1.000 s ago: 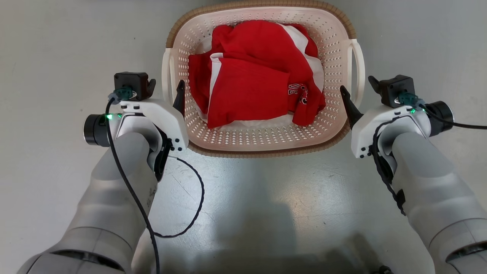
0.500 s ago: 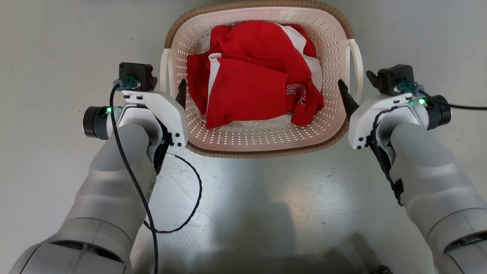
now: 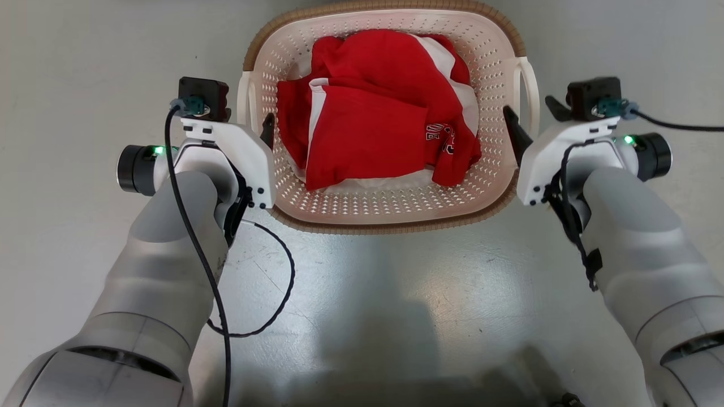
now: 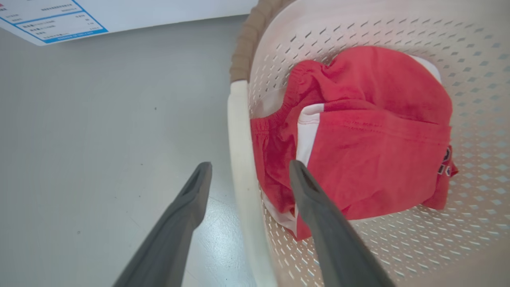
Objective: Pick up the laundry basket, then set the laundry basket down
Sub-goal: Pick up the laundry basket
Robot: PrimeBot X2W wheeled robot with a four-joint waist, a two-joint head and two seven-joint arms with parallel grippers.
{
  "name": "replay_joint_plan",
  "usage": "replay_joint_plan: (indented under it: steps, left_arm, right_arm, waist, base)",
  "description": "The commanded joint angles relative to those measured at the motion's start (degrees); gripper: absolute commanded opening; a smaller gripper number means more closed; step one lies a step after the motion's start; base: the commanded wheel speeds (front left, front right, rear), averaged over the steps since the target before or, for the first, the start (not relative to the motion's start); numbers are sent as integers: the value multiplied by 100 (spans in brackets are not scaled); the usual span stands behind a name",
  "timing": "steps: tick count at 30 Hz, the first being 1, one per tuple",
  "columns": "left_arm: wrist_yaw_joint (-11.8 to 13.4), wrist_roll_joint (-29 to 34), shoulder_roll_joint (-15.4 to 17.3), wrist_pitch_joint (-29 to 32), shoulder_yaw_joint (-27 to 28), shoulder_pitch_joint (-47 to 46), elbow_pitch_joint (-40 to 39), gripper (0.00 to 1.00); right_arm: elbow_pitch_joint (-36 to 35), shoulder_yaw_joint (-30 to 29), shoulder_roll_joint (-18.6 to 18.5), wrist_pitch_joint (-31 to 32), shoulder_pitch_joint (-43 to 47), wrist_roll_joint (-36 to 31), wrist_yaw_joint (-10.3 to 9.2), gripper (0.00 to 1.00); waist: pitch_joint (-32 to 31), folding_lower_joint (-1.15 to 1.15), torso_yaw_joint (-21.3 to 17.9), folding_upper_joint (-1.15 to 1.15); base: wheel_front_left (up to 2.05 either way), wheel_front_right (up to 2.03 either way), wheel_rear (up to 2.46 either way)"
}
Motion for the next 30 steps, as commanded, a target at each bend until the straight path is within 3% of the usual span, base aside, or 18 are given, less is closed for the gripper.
replay_joint_plan:
  steps: [1, 13, 14, 15, 16, 30]
  left_arm:
    - [8, -2, 178, 33, 41, 9, -25, 100]
    - [28, -37, 192, 221, -70, -35, -13, 100]
    - [17, -25, 195, 229, -96, -39, -12, 98]
    - [-6, -16, 196, 252, -121, -41, -12, 26]
    - [-56, 16, 195, 341, -181, -25, -11, 0]
    - [136, 21, 217, 290, -318, -44, -8, 0]
  right_arm:
    - [-17, 106, 129, 21, 90, 66, 33, 100]
    - [-2, 279, 137, 205, 1, 422, 33, 98]
    - [-4, 303, 138, 200, -3, 442, 33, 66]
    - [-16, 333, 139, 171, -5, 466, 33, 0]
    - [-15, 358, 140, 200, 2, 497, 33, 0]
    - [5, 622, 119, 329, 122, 676, 33, 0]
  waist:
    - [1, 0, 2, 0]
    - [37, 0, -17, 0]
    - [42, 0, -19, 0]
    - [46, 0, -21, 0]
    - [44, 0, -19, 0]
    - [-72, 0, 4, 0]
  base:
    - [0, 0, 0]
    - [0, 0, 0]
    - [0, 0, 0]
    - [0, 0, 0]
    - [0, 0, 0]
    - [0, 0, 0]
